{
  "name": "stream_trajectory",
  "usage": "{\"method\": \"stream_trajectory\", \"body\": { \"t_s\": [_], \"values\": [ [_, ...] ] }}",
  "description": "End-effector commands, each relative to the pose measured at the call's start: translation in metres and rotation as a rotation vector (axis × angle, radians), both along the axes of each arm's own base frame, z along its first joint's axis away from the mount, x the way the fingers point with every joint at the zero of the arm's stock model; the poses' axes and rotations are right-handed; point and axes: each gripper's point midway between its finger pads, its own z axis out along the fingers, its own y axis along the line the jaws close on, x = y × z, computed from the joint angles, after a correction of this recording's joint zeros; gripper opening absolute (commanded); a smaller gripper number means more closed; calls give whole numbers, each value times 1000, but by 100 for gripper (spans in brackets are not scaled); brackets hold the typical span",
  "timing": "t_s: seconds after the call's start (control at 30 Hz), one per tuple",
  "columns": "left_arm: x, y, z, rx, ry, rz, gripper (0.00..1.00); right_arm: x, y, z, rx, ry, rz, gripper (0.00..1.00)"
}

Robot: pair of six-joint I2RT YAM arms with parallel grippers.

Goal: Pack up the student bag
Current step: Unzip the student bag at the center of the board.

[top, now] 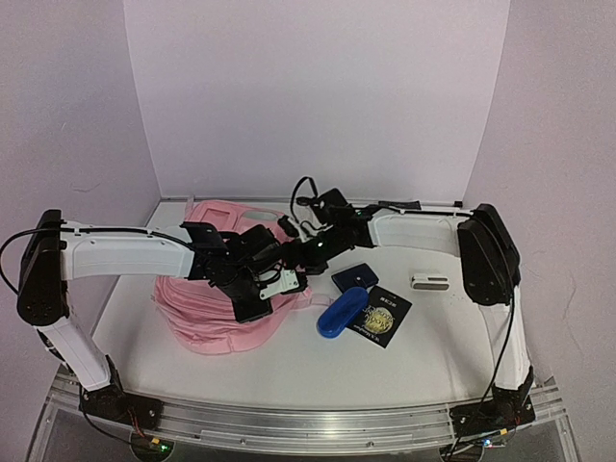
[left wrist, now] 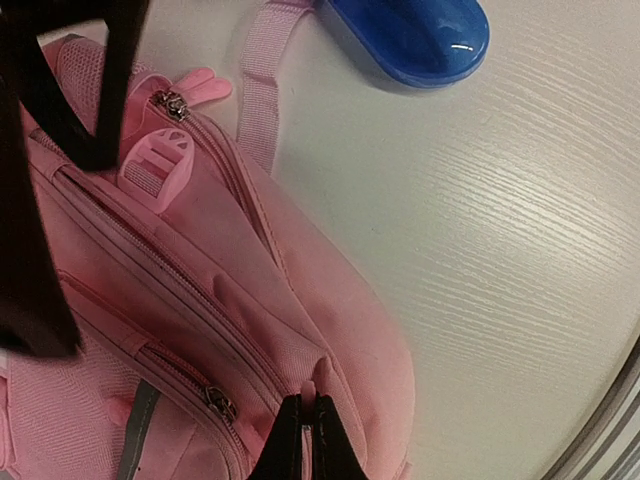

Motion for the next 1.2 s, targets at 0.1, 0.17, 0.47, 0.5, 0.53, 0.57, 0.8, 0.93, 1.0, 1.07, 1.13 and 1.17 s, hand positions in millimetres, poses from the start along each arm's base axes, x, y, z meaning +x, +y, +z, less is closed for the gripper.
{"method": "stream_trajectory", "body": {
  "t_s": [0.1,0.17,0.47,0.5,0.53,0.57,0.8,0.93,1.0,1.07,1.13,1.17],
  "values": [
    [3,-6,18,-58,-20,4,0,-7,31,-20,14,59,20,65],
    [-4,-6,17,-57,0,-10,0,5,31,-20,4,29,-9,49],
    [-32,-5,-1,8,106,-56,0,104,-5,-5,-21,-140,-188,0],
    [-32,-5,-1,10,107,-55,0,111,-7,0,-21,-171,-193,0],
    [-32,-5,-1,9,108,-55,0,118,-9,8,-15,-201,-198,0],
    [-32,-6,0,5,104,-57,0,124,-10,17,-9,-236,-197,0],
    [-13,2,7,18,17,-14,0,132,-11,65,29,-358,-185,0],
    [9,4,27,-51,-98,82,0,106,-13,53,47,-254,-136,0],
    [24,3,46,-154,-121,207,10,93,-15,48,58,-192,-121,0],
    [32,-5,68,-312,-85,327,26,84,-15,48,81,-136,-119,0],
    [28,-20,81,-498,6,415,38,79,-10,53,125,-104,-116,0],
    [24,-27,83,-569,56,447,43,77,-8,56,141,-93,-116,0]
  ]
}}
